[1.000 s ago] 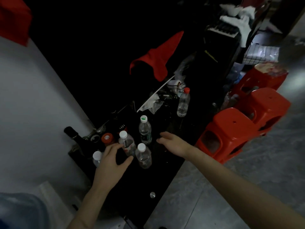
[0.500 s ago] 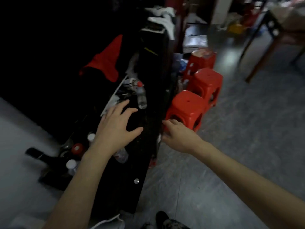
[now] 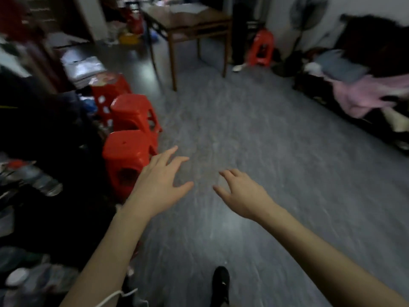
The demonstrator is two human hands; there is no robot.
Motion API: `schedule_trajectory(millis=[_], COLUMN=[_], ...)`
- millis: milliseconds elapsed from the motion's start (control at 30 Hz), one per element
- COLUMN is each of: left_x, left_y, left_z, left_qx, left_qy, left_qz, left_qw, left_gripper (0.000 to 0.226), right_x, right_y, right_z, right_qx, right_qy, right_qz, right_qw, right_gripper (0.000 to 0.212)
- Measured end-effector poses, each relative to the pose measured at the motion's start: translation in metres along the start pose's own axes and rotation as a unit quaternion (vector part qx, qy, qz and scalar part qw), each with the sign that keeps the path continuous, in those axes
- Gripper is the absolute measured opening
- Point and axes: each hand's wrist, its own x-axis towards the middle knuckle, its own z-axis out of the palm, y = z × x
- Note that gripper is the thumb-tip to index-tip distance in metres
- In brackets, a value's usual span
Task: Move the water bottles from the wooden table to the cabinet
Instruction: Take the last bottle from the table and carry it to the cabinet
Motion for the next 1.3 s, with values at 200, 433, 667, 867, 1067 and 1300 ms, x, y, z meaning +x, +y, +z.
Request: schedule_trajectory(millis=[200, 433, 667, 867, 1067, 1300], left_x=[0.042, 0.057, 0.036, 0.020, 0.018, 0.043], left_y=[0.128, 0.300, 0.460, 0.559, 0.626, 0.705], left_z=[0.036, 0.081, 0.139, 0.175, 0.200, 0.233], left_qx=[0.005, 0.020, 0.030, 0.040, 0.058, 0.067], left_qy=[-0.056, -0.107, -0.147, -0.168, -0.184, -0.195], left_qz=[0.173, 0.341, 0.443, 0.492, 0.514, 0.537], left_qw=[0.983, 0.934, 0.884, 0.853, 0.836, 0.818], left_gripper=[0.066, 0.065, 0.064, 0.063, 0.063, 0.063], right_x=[-0.087, -0.209, -0.324, -0.391, -0.425, -0.444], right_y=[0.109, 0.229, 0.338, 0.404, 0.451, 0.525], right_z=[-0.040, -0.073, -0.096, -0.113, -0.122, -0.136], right_qx=[0.021, 0.065, 0.092, 0.105, 0.116, 0.129], right_qy=[0.075, 0.149, 0.176, 0.204, 0.239, 0.248], right_qz=[0.148, 0.296, 0.379, 0.414, 0.432, 0.457], right_qw=[0.986, 0.941, 0.904, 0.881, 0.862, 0.845], right_gripper=[0.061, 0.062, 0.059, 0.058, 0.058, 0.057])
